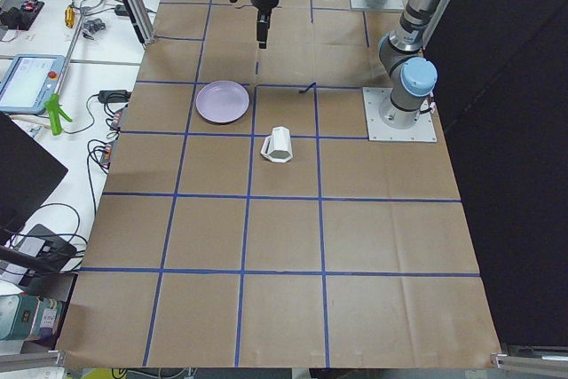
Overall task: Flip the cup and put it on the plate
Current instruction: 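Move the left gripper away from the plate toward the white mug, then lower the left gripper beside the sideways white mug, then close the left gripper on the white mug's base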
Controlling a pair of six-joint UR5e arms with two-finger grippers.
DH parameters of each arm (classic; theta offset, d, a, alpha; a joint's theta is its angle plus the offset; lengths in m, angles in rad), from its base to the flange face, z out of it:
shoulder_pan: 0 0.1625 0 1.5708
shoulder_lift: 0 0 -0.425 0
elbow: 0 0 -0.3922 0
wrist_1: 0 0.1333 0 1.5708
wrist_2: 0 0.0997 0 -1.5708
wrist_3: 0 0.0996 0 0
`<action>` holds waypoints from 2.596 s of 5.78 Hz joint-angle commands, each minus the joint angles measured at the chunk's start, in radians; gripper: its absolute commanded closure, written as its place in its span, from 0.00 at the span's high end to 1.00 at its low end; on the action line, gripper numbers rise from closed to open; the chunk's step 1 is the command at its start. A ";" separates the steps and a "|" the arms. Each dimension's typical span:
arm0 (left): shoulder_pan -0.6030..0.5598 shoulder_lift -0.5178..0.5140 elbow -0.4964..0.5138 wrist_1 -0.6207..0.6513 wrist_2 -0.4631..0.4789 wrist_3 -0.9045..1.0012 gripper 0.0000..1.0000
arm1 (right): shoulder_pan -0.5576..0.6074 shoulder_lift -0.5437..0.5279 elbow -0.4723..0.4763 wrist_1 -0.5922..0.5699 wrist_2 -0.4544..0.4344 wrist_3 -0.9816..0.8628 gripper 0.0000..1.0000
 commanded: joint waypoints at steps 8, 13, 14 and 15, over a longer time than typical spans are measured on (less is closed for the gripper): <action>0.561 -0.350 -0.026 -0.054 -0.304 0.611 0.99 | 0.000 0.000 0.000 0.000 0.000 0.000 1.00; 0.568 -0.553 -0.124 -0.083 -0.453 0.731 0.98 | 0.000 0.000 0.000 0.000 0.000 0.000 1.00; 0.568 -0.564 -0.124 -0.106 -0.456 0.730 0.42 | 0.000 0.000 0.000 0.000 0.000 0.000 1.00; 0.568 -0.564 -0.122 -0.190 -0.503 0.730 0.22 | 0.000 0.000 0.000 0.000 0.000 0.000 1.00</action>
